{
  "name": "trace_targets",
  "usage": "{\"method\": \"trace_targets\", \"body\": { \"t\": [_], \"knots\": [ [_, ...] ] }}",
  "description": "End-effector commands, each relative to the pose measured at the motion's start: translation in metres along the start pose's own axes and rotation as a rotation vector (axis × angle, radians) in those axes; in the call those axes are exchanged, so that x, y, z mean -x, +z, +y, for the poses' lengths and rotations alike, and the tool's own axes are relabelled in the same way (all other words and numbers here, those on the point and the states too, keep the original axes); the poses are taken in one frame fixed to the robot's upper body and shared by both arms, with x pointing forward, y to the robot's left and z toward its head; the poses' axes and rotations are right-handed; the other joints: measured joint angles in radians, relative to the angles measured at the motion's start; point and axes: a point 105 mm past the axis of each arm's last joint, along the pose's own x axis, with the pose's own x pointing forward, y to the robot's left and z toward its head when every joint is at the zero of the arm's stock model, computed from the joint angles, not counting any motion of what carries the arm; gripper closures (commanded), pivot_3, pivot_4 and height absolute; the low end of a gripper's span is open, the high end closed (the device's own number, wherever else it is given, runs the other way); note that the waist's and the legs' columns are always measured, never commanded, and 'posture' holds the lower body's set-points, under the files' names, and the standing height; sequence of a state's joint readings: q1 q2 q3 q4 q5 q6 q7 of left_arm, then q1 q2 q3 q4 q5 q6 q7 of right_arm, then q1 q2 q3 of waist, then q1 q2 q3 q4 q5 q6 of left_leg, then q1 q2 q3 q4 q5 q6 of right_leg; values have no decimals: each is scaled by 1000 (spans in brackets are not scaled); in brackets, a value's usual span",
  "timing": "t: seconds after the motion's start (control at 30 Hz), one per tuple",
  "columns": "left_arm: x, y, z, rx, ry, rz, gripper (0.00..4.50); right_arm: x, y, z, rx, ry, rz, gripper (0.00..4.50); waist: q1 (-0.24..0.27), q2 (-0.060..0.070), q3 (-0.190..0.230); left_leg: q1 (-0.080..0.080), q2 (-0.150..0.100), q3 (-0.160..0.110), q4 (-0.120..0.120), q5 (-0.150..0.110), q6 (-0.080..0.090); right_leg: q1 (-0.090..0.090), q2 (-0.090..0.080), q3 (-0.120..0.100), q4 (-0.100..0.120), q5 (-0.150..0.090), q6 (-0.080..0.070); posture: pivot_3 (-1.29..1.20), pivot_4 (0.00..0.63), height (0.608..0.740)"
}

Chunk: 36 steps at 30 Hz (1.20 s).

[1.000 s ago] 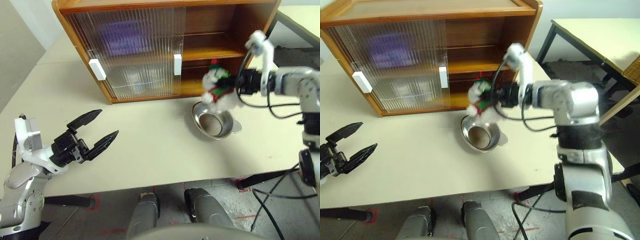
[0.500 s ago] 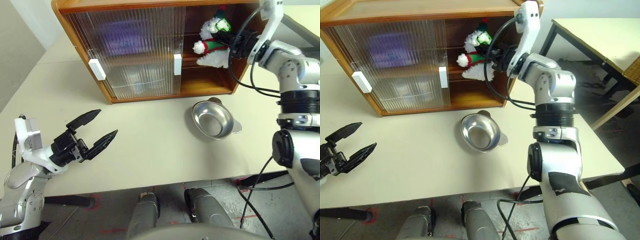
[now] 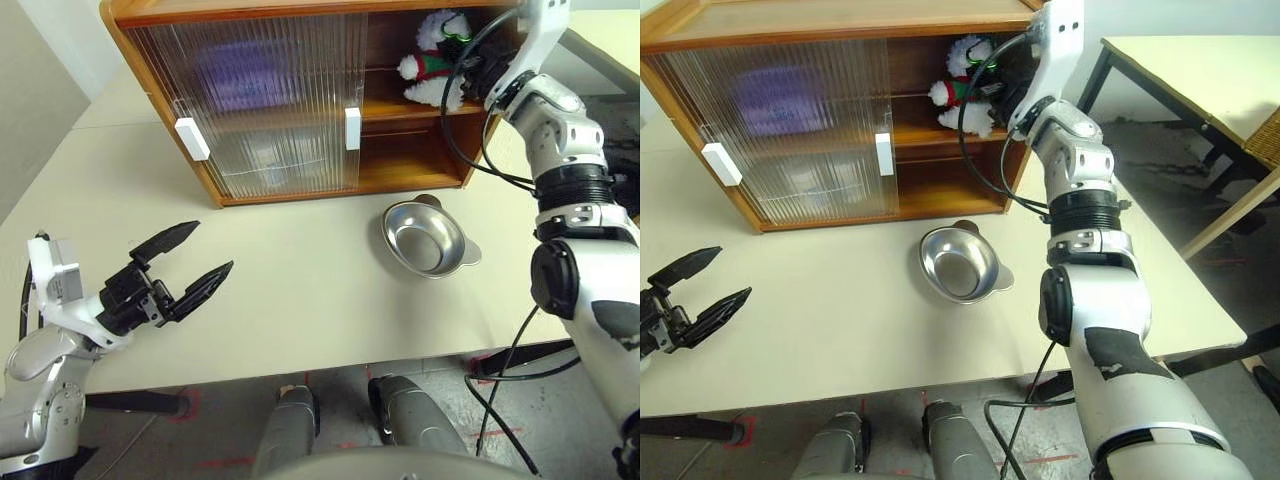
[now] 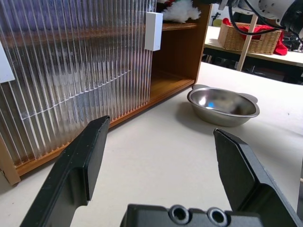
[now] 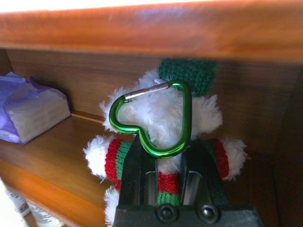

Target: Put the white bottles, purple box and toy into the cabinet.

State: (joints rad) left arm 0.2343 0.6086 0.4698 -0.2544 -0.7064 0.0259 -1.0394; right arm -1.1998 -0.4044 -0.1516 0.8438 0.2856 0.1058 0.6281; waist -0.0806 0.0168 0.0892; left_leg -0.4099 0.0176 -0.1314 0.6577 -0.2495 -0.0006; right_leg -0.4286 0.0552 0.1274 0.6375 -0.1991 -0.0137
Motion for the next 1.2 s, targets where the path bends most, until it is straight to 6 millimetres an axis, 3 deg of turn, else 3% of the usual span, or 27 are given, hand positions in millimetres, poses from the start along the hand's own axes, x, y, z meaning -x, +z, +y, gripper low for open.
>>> {"method": "trace_targets", "body": {
  "t": [0.03, 0.13, 0.37, 0.5, 0.53, 0.9, 1.03, 1.2],
  "knots": [
    [3, 2, 1, -14, 4, 12, 0, -4, 7, -1, 28, -13, -21, 4206, 0, 0, 0, 0, 0, 0, 0, 0, 0, 0, 0, 0, 0, 0, 0, -89, 90, 740],
    [4, 1, 1, -14, 6, 15, 0, -5, 3, -1, 47, -18, -5, 4206, 2, 0, 0, -1, 0, 0, 0, 0, 0, 0, 0, 0, 0, 0, 0, -89, 90, 740],
    [4, 1, 0, -11, 6, 12, 0, -7, 6, 2, 64, -3, -9, 1799, 1, 0, 0, -1, 0, 0, 1, 0, 0, 0, 0, -1, 0, 1, -1, -83, 91, 740],
    [3, 1, -1, -7, 1, 11, 0, -6, 10, 1, 74, 4, -22, 194, 1, 0, 0, -1, 1, 0, 1, 0, 0, 0, 0, -1, 0, 1, -1, -87, 94, 740],
    [3, 1, -1, -5, 0, 11, 0, -5, 12, -1, 78, -1, -24, 53, 1, 0, 0, -1, 1, 0, 1, 0, 0, 0, 0, -1, 0, 1, -1, -87, 94, 740],
    [2, 1, -1, -3, -2, 10, 0, 18, 14, -10, 79, 86, 43, 53, 4, 0, 0, -1, 1, 0, 1, 0, 0, 0, 0, -2, 0, 1, -1, -94, 99, 740],
    [3, 1, -1, -1, -1, 12, 0, 52, 2, 9, -77, 329, 196, 53, 14, -1, -1, -1, 1, 0, 2, 0, 0, 1, 0, -2, -1, 0, -1, -100, 105, 740],
    [3, 0, -1, 4, -5, 13, 0, 112, -13, 26, -276, 541, 425, 53, 13, -1, -1, -1, 0, 2, 3, 1, -2, 3, 0, -2, -1, -2, 1, -109, 109, 740]
  ]
}}
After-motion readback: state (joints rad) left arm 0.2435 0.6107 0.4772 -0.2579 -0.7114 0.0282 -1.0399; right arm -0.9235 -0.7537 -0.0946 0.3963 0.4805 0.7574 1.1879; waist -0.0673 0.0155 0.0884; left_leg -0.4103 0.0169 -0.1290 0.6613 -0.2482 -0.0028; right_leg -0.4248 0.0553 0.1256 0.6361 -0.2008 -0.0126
